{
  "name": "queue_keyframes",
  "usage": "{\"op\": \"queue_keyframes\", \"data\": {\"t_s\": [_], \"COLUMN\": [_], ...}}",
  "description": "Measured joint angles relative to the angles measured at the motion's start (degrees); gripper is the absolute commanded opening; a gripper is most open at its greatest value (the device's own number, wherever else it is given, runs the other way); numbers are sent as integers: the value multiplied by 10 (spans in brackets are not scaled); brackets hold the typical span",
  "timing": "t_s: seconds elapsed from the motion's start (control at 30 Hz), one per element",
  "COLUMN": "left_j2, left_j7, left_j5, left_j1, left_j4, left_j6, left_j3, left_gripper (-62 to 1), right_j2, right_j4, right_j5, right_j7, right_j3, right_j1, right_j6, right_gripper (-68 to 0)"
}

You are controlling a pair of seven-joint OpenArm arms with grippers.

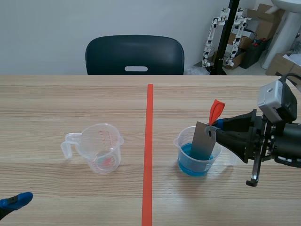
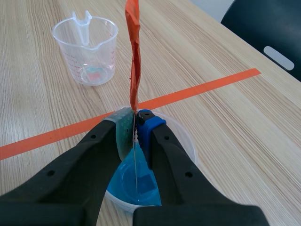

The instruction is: Do the redox reaction experiment. raise the plate out of the solution

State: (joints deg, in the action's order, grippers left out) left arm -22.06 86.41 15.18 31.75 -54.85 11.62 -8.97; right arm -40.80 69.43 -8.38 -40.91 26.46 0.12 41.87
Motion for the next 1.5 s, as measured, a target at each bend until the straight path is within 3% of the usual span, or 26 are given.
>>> {"op": "queue_keyframes", "data": {"t_s": [1.0, 1.13, 1.33, 1.5], "left_j2": [-1, -26, -115, -203], "left_j7": [0, 0, 0, 0], "left_j5": [-5, -13, -90, -133], "left_j1": [2, 22, 73, 84], "left_j4": [0, 0, 0, 0], "left_j6": [0, 0, 0, 2], "left_j3": [0, 0, 0, -1], "left_gripper": [2, -3, -204, -293], "right_j2": [0, 0, 0, -28], "right_j4": [0, 0, 1, 36], "right_j5": [0, 0, -2, -36], "right_j7": [-2, -2, -2, 5], "right_j3": [0, 0, 0, 0], "right_j1": [0, 0, 0, 0], "right_j6": [0, 0, 0, 2], "right_gripper": [-669, -669, -669, -669]}}
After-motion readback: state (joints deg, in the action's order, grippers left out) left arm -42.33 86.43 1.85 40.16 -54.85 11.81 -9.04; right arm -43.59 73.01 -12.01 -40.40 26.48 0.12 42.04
